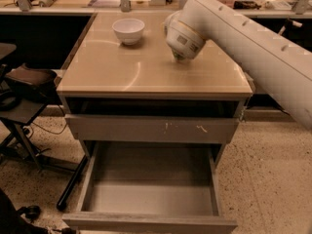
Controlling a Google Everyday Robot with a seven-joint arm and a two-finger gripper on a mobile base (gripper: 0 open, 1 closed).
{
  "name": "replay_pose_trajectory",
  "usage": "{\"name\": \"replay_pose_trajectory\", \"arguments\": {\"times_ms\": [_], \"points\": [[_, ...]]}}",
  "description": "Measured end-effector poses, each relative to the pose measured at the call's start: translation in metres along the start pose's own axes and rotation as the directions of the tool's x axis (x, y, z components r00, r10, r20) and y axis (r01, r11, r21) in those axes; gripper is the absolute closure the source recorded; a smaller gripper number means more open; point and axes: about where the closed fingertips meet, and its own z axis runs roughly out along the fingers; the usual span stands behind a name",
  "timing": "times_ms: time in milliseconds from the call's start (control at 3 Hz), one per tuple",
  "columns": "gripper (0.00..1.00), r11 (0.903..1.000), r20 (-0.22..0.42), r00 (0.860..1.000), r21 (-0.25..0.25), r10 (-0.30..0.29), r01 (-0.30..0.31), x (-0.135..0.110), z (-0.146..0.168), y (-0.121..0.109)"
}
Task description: Pick green can from middle drawer and place on counter
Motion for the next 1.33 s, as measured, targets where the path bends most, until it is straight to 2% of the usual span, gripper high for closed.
{"name": "replay_pose_trajectory", "arguments": {"times_ms": [333,667,1333], "points": [[1.0,0.9992,-0.079,0.996,-0.025,0.029,-0.031,0.0103,0.0477,-0.0067],[0.81,0.9992,-0.079,0.996,-0.025,0.029,-0.031,0.0049,0.0455,-0.008],[0.35,0.9992,-0.079,0.996,-0.025,0.029,-0.031,0.005,0.0455,-0.0079]]}}
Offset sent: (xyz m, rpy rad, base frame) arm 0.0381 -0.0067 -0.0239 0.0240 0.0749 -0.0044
